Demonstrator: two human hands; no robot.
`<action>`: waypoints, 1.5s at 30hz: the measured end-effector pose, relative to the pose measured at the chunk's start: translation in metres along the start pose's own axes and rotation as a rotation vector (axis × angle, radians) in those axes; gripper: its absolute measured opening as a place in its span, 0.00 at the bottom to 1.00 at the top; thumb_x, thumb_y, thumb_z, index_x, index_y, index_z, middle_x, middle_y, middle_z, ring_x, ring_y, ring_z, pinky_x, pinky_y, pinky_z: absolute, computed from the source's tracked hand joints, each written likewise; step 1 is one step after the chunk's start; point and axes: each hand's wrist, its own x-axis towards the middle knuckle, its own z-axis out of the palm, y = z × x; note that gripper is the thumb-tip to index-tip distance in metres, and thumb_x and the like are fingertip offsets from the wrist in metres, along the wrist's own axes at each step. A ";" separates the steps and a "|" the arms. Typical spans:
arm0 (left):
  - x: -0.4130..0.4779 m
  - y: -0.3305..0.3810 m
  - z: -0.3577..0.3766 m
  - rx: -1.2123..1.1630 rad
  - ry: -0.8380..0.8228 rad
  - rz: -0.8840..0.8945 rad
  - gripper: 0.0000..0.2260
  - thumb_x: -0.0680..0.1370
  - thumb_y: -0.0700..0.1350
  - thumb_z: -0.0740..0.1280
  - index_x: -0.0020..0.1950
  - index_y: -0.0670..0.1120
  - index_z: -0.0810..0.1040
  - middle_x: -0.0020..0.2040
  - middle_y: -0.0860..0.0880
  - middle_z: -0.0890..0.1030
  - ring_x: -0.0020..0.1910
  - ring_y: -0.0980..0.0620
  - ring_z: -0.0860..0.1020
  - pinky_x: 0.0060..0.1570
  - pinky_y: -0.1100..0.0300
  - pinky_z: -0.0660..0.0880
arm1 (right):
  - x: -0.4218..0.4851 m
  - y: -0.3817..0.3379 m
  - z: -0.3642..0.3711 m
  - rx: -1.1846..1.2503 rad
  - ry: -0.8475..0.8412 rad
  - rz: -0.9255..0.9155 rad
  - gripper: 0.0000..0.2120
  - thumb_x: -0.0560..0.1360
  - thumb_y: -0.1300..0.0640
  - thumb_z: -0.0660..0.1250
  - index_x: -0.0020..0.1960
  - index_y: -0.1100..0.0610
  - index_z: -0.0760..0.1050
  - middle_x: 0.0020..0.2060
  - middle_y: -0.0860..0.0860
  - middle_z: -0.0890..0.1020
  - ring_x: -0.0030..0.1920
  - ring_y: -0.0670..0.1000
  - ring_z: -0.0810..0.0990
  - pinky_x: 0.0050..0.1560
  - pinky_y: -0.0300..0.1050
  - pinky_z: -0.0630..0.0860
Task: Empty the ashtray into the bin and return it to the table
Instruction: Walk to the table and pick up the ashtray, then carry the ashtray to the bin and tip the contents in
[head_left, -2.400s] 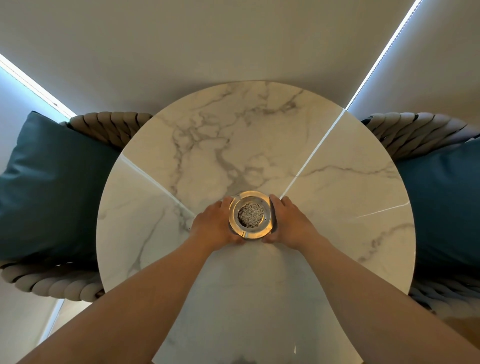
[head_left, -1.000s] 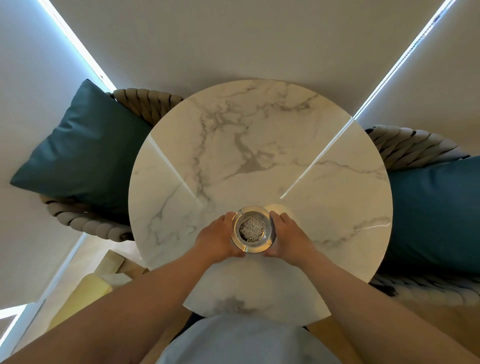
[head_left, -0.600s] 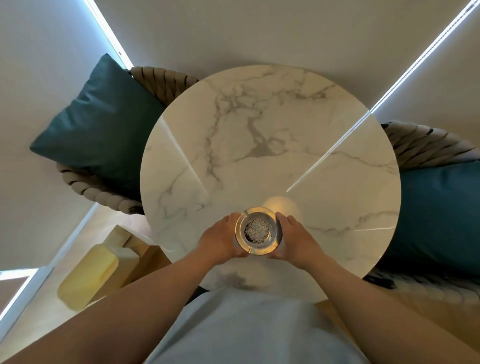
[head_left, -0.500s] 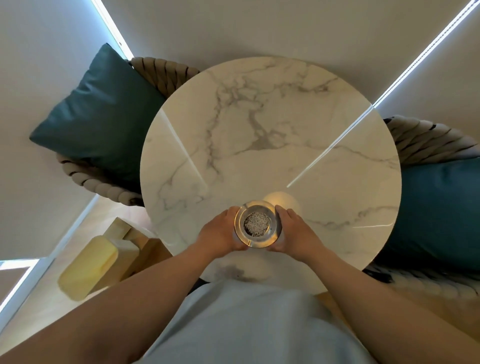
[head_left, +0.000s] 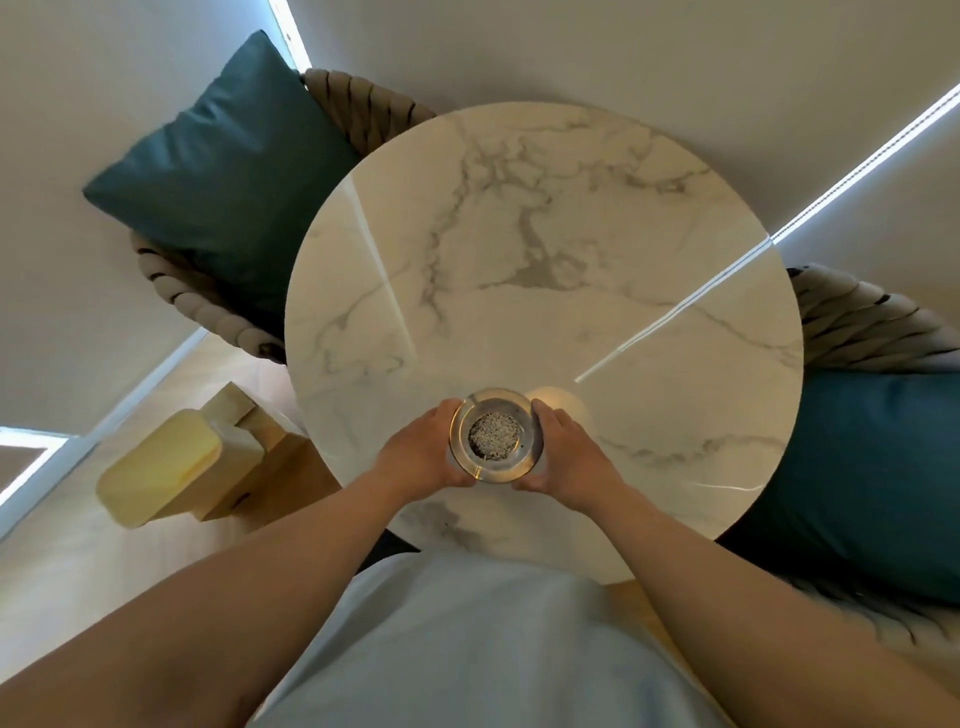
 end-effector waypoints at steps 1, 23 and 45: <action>-0.003 -0.003 0.000 -0.008 0.012 -0.005 0.38 0.61 0.53 0.79 0.67 0.52 0.67 0.58 0.53 0.78 0.54 0.50 0.77 0.52 0.51 0.76 | 0.001 -0.003 -0.001 -0.004 -0.012 -0.012 0.52 0.59 0.49 0.82 0.75 0.56 0.57 0.62 0.56 0.72 0.62 0.58 0.71 0.61 0.54 0.71; -0.144 -0.184 -0.062 -0.156 0.389 -0.191 0.42 0.59 0.61 0.80 0.67 0.60 0.63 0.57 0.60 0.77 0.53 0.59 0.75 0.51 0.58 0.73 | 0.040 -0.198 0.114 -0.221 -0.216 -0.367 0.49 0.60 0.47 0.82 0.72 0.51 0.59 0.61 0.51 0.73 0.61 0.53 0.72 0.62 0.53 0.74; -0.274 -0.364 -0.110 -0.369 0.568 -0.429 0.42 0.55 0.64 0.77 0.66 0.61 0.64 0.57 0.59 0.78 0.51 0.56 0.77 0.44 0.58 0.74 | 0.061 -0.387 0.275 -0.364 -0.423 -0.565 0.44 0.60 0.47 0.82 0.69 0.45 0.60 0.64 0.45 0.74 0.64 0.49 0.72 0.64 0.52 0.74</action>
